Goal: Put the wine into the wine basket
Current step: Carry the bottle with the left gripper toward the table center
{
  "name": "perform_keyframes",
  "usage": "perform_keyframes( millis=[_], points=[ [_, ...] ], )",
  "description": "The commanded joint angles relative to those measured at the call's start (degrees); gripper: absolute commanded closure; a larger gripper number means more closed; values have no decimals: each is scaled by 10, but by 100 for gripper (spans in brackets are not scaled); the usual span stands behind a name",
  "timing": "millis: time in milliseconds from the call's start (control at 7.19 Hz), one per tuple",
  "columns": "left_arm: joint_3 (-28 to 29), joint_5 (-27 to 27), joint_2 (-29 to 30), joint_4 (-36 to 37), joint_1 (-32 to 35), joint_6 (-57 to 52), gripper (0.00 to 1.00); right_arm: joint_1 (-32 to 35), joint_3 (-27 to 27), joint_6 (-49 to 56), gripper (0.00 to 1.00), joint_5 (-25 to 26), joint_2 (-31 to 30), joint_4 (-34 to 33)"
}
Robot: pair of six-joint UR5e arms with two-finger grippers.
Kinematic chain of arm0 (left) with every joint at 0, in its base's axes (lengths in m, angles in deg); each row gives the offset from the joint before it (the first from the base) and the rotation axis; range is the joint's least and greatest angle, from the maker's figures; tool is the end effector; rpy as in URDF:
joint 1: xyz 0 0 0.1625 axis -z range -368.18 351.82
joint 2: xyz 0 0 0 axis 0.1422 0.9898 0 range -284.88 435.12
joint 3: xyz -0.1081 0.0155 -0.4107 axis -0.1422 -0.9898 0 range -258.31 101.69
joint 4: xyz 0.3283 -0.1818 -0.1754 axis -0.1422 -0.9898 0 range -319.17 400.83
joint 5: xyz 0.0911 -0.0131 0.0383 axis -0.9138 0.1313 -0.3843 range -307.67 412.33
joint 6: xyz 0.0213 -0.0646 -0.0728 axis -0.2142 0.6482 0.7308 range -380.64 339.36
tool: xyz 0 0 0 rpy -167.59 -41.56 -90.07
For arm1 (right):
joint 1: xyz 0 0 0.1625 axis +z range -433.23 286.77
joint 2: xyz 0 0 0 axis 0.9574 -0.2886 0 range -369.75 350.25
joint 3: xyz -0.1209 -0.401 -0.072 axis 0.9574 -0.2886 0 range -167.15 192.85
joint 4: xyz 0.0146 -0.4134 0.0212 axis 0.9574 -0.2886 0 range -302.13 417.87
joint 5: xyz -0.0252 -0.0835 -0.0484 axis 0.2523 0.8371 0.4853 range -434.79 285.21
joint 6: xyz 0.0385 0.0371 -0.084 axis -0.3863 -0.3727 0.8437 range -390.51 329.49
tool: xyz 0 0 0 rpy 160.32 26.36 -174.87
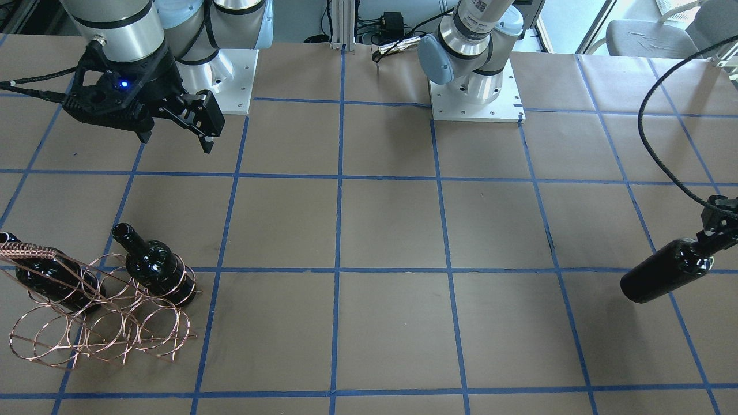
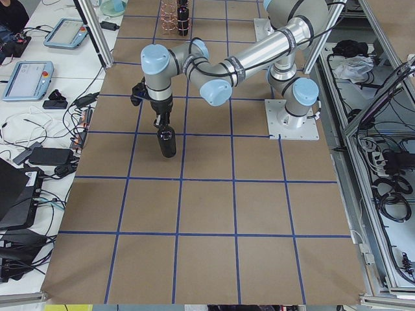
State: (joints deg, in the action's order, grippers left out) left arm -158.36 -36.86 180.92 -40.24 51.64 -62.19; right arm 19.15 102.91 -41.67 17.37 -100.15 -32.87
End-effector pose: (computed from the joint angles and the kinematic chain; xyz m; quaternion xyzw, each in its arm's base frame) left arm 0.1906 -0.5958 0.4373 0.0992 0.9947 -0.0259 0.0100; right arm 0.1497 -0.4850 0.4922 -0.0767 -0.9968 0.0115 0.0176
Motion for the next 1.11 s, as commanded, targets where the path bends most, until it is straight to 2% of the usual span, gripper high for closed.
perform_keyframes(
  millis=[0, 417, 973],
  points=[
    [-35, 15, -49, -13, 92, 111, 100, 0, 0, 6, 2, -6, 0, 1],
    [-123, 44, -123, -29, 180, 221, 100, 0, -1, 34, 0, -4, 0, -1],
    [-220, 35, -197, -32, 286, 292, 100, -1, -2, 60, 0, -9, -7, -1]
  ],
)
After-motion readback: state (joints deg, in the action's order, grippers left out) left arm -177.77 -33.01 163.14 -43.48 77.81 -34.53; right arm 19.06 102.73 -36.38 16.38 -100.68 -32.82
